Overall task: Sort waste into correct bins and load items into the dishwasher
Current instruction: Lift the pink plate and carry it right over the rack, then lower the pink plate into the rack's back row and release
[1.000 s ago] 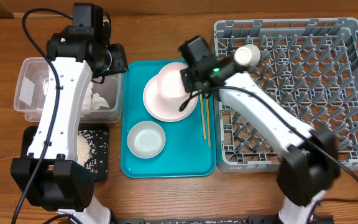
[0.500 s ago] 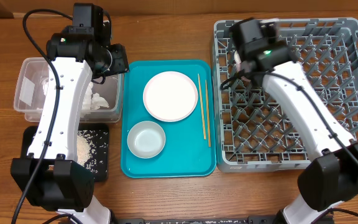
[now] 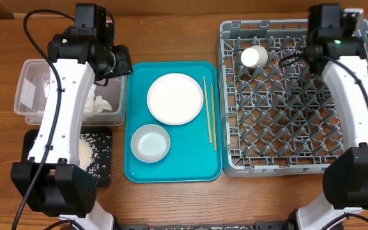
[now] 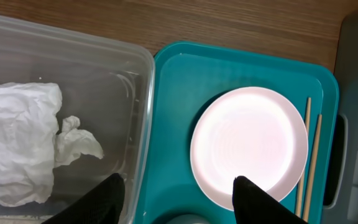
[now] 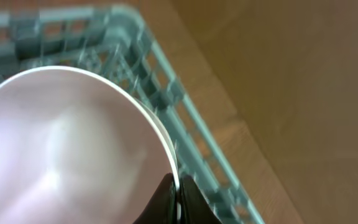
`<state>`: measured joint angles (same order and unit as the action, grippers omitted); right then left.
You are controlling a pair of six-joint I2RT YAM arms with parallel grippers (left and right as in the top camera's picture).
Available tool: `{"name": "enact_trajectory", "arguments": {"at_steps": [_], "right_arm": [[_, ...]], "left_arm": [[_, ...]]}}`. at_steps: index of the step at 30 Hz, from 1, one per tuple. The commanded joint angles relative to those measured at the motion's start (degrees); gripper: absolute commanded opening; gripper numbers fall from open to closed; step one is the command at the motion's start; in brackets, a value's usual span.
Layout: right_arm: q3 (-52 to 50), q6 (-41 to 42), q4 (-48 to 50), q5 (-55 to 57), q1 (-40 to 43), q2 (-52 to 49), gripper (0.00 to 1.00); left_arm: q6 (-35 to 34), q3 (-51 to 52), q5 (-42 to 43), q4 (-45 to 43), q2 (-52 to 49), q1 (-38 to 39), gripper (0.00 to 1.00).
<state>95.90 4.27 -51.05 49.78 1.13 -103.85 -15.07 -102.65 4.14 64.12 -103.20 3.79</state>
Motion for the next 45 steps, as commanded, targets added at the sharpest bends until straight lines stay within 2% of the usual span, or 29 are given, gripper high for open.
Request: {"name": "enact_trajectory", "arguments": {"at_steps": [1, 6, 12, 15, 21, 30, 36, 45], "right_arm": [[1.2, -6.2, 5.2, 1.3, 2.9, 0.5, 0.04], [1.2, -7.8, 12.8, 4.9, 4.0, -0.2, 0.04], [-0.5, -10.4, 13.3, 8.9, 3.1, -0.7, 0.04], [-2.4, -10.4, 15.8, 12.2, 3.1, -1.0, 0.04], [-4.4, -10.2, 22.3, 12.3, 2.8, -2.7, 0.04], [-14.5, -10.3, 33.6, 15.7, 0.3, -3.7, 0.04], [-18.9, -10.3, 34.4, 12.7, -0.8, -3.7, 0.04], [-19.1, -10.3, 33.9, 11.7, -3.3, -3.7, 0.04]], "left_arm": [[-0.8, -0.3, 1.1, -0.2, -0.2, 0.4, 0.58], [-0.8, -0.3, 1.9, -0.2, -0.2, 0.4, 0.58], [-0.8, -0.3, 3.3, 0.0, -0.2, 0.4, 0.54], [-0.8, -0.3, 6.3, 0.1, -0.2, 0.4, 0.54], [-0.8, -0.3, 6.3, -0.4, -0.2, 0.4, 0.54], [-0.8, -0.3, 6.3, -0.3, -0.2, 0.4, 0.54], [-0.8, -0.3, 6.3, -0.3, -0.2, 0.4, 0.54], [-0.8, -0.3, 6.3, -0.2, -0.2, 0.4, 0.53]]}}
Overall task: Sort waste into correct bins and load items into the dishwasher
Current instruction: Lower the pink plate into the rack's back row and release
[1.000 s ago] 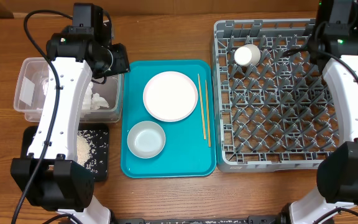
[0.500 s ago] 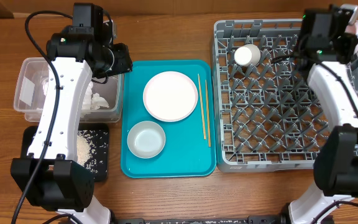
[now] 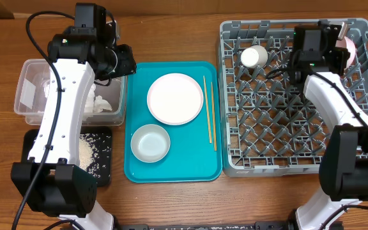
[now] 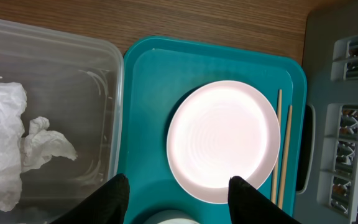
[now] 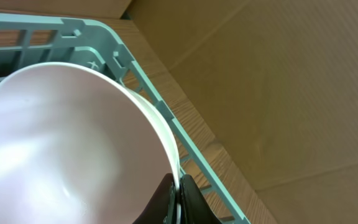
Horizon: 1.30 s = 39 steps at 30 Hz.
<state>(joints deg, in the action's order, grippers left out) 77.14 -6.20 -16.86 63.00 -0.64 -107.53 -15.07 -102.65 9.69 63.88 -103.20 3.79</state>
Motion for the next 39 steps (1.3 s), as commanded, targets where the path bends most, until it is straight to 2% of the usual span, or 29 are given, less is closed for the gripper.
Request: {"name": "enact_trajectory", "arguments": {"at_steps": [1, 9, 12, 19, 27, 30, 35, 39], "right_arm": [[-0.3, 0.2, -0.4, -1.6, -1.9, 0.0, 0.04], [-0.3, 0.2, -3.0, -1.2, -4.0, 0.0, 0.04], [-0.3, -0.7, -0.5, 2.6, -4.0, 0.0, 0.04], [-0.3, -22.6, 16.6, 3.2, -3.4, 0.0, 0.04], [-1.0, -24.7, 16.3, 3.5, -3.1, -3.1, 0.04], [-1.0, -27.7, 19.3, 6.3, -2.8, -5.6, 0.04], [-1.0, -37.5, 24.3, 6.5, -2.8, -7.9, 0.04], [-1.0, -38.4, 23.8, 6.5, -2.8, -8.0, 0.06]], "left_arm": [[-0.8, -0.3, 0.7, 0.0, -0.2, 0.4, 0.54], [-0.7, -0.3, 0.7, 0.1, -0.2, 0.4, 0.54], [-0.3, -0.3, 0.7, 0.2, -0.2, 0.4, 0.53], [-0.3, -0.3, 0.7, 0.3, -0.2, 0.4, 0.53], [-0.1, -0.3, 0.6, 0.8, -0.2, 0.4, 0.53], [0.3, -0.3, 0.7, 0.8, -0.2, 0.4, 0.53], [0.3, -0.3, 0.7, 0.9, -0.2, 0.4, 0.53], [0.3, -0.3, 0.7, 1.0, -0.2, 0.4, 0.53]]}}
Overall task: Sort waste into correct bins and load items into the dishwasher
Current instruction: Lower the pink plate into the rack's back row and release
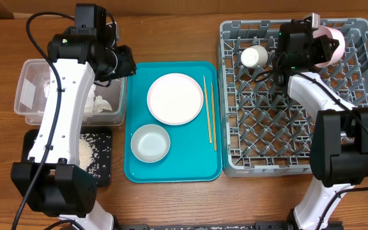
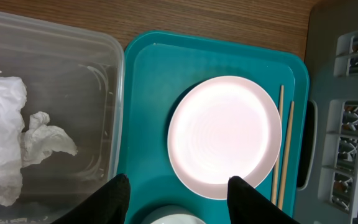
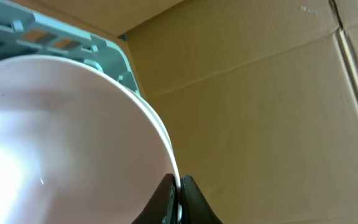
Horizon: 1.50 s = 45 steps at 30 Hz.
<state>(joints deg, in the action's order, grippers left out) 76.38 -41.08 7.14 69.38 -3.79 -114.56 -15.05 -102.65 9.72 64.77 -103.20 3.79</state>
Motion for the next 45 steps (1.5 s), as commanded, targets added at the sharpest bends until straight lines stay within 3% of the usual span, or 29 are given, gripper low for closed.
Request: {"name": "enact_trajectory", "arguments": {"at_steps": [1, 5, 10, 14, 16, 23, 25, 36, 45], "right_arm": [[-0.3, -3.5, -0.1, 0.3, 0.3, -1.0, 0.07], [-0.3, -3.5, -0.1, 1.3, -1.3, -1.0, 0.10], [-0.2, -3.6, -0.1, 2.0, -4.0, -1.0, 0.27], [-0.2, -3.6, -0.1, 3.3, -5.3, -1.0, 0.31], [-0.2, -3.6, -0.1, 4.2, -5.7, -1.0, 0.38], [-0.2, -3.6, 0.2, 5.1, -8.0, -1.0, 0.93], [-0.2, -3.6, 0.2, 4.7, -9.0, -1.0, 1.00], [-0.1, -3.3, 1.8, 2.5, -13.3, -0.7, 1.00], [-0.1, 2.9, -0.9, -1.3, -11.4, 3.6, 0.99]], "left_arm": [[0.3, -0.3, 0.6, 0.1, -0.2, 0.4, 0.53], [0.2, -0.3, 0.6, -0.1, -0.2, 0.4, 0.53], [0.2, -0.2, 0.6, -0.1, -0.2, 0.4, 0.53], [0.2, -0.3, 0.6, -0.1, -0.2, 0.4, 0.53], [0.2, -0.3, 0.6, -0.1, -0.2, 0.4, 0.53], [0.0, -0.2, 0.6, -0.3, -0.2, 0.4, 0.54], [0.0, -0.3, 0.7, -0.3, -0.2, 0.4, 0.54], [0.0, -0.2, 0.6, -0.3, -0.2, 0.4, 0.54], [0.0, -0.2, 0.7, -0.2, -0.2, 0.4, 0.54]]}}
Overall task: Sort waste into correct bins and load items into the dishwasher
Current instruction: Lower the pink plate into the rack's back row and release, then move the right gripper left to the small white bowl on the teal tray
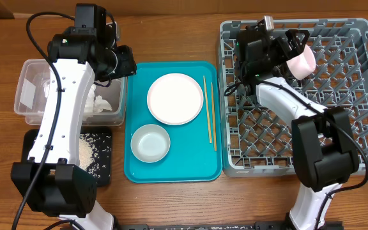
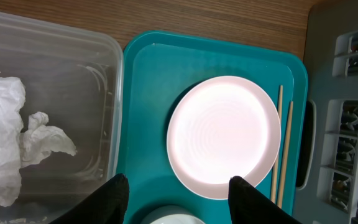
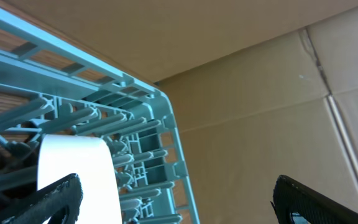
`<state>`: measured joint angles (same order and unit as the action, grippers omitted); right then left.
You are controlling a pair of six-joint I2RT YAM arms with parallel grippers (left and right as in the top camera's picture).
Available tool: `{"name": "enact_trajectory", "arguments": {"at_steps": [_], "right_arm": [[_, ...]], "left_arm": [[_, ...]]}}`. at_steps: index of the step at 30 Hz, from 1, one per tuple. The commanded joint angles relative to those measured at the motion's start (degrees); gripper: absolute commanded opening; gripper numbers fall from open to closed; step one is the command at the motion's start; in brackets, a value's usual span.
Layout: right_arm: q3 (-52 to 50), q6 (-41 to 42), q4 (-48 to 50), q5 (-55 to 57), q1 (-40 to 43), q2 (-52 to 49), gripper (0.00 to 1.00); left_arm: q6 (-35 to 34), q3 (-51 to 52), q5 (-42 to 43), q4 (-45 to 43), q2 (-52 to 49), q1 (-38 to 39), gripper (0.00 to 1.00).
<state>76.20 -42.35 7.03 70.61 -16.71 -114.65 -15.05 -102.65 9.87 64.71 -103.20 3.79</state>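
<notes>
A pink bowl [image 1: 302, 59] stands tilted among the pegs at the far middle of the grey dish rack [image 1: 337, 121]. My right gripper [image 1: 291, 43] is open just beside it. In the right wrist view the gripper [image 3: 179, 202] holds nothing, and the bowl's pale side [image 3: 76, 171] shows by the left finger. My left gripper [image 2: 179, 199] hangs open over the teal tray [image 1: 139, 169]. On the tray lie a white plate [image 1: 175, 98], a light blue bowl [image 1: 150, 142] and chopsticks [image 1: 208, 112]. The white cup is hidden under my right arm.
A clear bin [image 1: 27, 80] with crumpled white tissue sits left of the tray. In front of it is a black bin [image 1: 104, 137] with rice grains. A cardboard wall [image 3: 278, 93] rises behind the rack.
My right gripper was shut on the pink bowl above the rack's far right. It is now open further left, and the bowl rests in the rack. The left arm has not moved.
My right gripper held the pink bowl at the rack's far right corner. At each later moment it was further left along the far edge, still holding the bowl. Now the bowl stands free in the rack. My left gripper stayed open over the tray.
</notes>
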Motion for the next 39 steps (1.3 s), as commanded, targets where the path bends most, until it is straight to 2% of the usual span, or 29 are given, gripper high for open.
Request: {"name": "enact_trajectory", "arguments": {"at_steps": [1, 4, 6, 8, 11, 14, 16, 18, 19, 20, 21, 28, 32, 35, 39], "right_arm": [[0.1, 5.8, -2.0, -3.5, 2.1, 4.4, 1.00], [0.4, 13.9, -9.8, -11.1, 4.8, 7.6, 1.00], [1.8, 22.0, -18.3, -20.4, 7.5, 10.1, 1.00], [4.2, 31.4, -27.1, -34.3, 11.5, 12.3, 1.00], [6.5, 42.5, -31.7, -54.0, 18.8, 13.9, 0.98], [6.7, 53.4, -32.3, -72.1, 27.3, 13.7, 0.77], [6.6, 56.7, -32.3, -83.3, 31.8, 12.9, 0.59], [6.6, 58.8, -32.3, -91.4, 35.1, 11.9, 0.27], [6.5, 59.7, -32.3, -94.2, 36.3, 11.4, 0.15], [6.3, 60.3, -32.3, -95.9, 37.1, 10.9, 0.08], [6.1, 60.4, -32.3, -96.7, 37.5, 10.5, 0.04], [5.1, 58.5, -34.3, -96.0, 34.4, 8.8, 0.04], [5.1, 58.9, -37.2, -89.9, 30.7, 8.5, 0.04], [5.1, 58.9, -38.9, -88.0, 28.1, 8.4, 0.11], [5.1, 58.9, -40.4, -88.7, 24.5, 8.4, 0.13]], "left_arm": [[0.0, -0.2, 0.5, -0.2, -0.2, 0.4, 0.54], [0.0, -0.2, 0.5, -0.2, -0.2, 0.4, 0.54], [0.0, -0.1, 0.5, -0.2, -0.2, 0.4, 0.54], [-0.3, -0.1, 0.5, -0.2, -0.2, 0.4, 0.54], [-0.4, -0.1, 0.7, -0.2, -0.2, 0.4, 0.54], [-0.4, -0.1, 0.7, -0.2, -0.2, 0.4, 0.54], [-0.4, 0.0, 0.7, -0.2, -0.2, 0.4, 0.54], [-0.5, 0.2, 0.7, -0.2, -0.2, 0.4, 0.54], [-0.7, 0.3, 0.7, -0.2, -0.2, 0.4, 0.54], [-0.9, 0.5, 0.7, -0.2, -0.2, 0.4, 0.54], [-0.9, 0.6, 0.7, -0.2, -0.2, 0.5, 0.54], [-0.9, 1.3, 0.7, -0.9, -0.3, 1.1, 0.54], [-0.8, 1.4, 0.7, -0.8, -0.3, 1.2, 0.54], [-0.8, 1.4, 0.3, -0.6, -0.3, 1.2, 0.54], [-0.8, 1.4, 0.1, -0.6, -0.3, 1.2, 0.54]]}}
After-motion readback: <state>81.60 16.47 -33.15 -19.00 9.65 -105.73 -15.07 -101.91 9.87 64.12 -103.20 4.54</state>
